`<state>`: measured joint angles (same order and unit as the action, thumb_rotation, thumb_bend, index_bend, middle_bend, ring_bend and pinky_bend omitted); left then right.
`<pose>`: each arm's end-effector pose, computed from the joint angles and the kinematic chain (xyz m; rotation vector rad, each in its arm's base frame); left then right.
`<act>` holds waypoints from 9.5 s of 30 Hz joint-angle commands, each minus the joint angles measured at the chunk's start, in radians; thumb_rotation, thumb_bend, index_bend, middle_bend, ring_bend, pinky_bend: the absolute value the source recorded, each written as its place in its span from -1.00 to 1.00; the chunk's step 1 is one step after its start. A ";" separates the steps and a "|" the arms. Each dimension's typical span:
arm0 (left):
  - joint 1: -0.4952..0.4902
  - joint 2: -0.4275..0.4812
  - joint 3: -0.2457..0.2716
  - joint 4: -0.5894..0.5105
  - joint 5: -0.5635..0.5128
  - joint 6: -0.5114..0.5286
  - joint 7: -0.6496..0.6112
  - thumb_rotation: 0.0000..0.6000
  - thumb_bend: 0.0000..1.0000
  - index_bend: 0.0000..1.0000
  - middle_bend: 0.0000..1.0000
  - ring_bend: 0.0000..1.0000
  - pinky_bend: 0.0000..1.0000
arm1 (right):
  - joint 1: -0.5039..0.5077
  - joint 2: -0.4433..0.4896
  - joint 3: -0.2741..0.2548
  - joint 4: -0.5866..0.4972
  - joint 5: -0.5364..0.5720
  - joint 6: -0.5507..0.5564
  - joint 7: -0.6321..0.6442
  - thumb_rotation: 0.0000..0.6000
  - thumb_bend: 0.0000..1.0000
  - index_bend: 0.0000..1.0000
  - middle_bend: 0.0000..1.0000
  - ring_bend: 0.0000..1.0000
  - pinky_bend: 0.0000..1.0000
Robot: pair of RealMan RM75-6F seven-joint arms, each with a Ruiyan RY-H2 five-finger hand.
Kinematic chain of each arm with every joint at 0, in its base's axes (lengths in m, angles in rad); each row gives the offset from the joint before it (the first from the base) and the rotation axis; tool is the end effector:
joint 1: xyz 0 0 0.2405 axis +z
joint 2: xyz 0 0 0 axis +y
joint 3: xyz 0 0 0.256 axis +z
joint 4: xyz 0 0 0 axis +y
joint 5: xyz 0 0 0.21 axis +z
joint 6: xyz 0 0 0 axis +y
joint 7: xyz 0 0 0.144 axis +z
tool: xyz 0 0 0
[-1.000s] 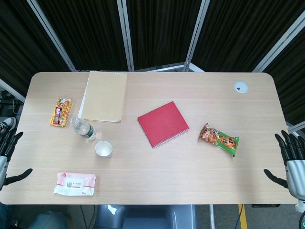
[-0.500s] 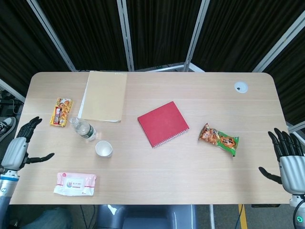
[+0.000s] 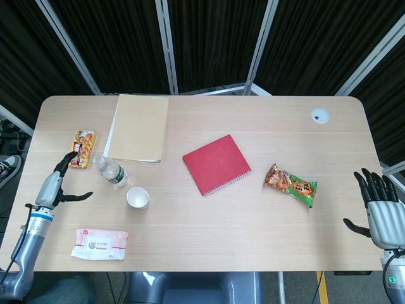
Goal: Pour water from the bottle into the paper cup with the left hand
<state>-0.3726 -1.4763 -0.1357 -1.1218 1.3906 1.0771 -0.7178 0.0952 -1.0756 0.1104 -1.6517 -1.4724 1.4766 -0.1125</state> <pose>-0.3310 0.2970 0.0573 -1.2277 -1.5297 -1.2300 -0.3027 -0.1961 0.1782 1.3758 -0.7838 0.8524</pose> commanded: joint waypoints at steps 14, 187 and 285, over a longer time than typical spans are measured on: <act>-0.138 -0.174 0.011 0.279 0.056 -0.126 -0.231 1.00 -1.00 -1.00 -1.00 -1.00 -1.00 | 0.003 -0.019 0.004 0.021 0.034 -0.010 -0.032 1.00 -1.00 -1.00 -1.00 -1.00 -1.00; -0.326 -0.017 0.220 0.306 0.246 -0.008 0.218 1.00 0.04 0.17 0.07 -0.16 -0.22 | -0.017 -0.020 0.014 0.025 0.089 0.016 -0.080 1.00 -1.00 -1.00 -1.00 -1.00 -1.00; 0.190 0.547 0.164 -0.705 0.054 0.469 0.739 1.00 -1.00 -1.00 -1.00 -1.00 -1.00 | -0.041 0.078 -0.008 -0.074 -0.040 0.080 0.061 1.00 -1.00 -1.00 -1.00 -1.00 -1.00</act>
<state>-0.2992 -1.0314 -0.0334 -1.6481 1.4642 1.4562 -0.2882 0.0537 -0.9966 0.1019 -1.7263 -1.5117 1.5570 -0.0508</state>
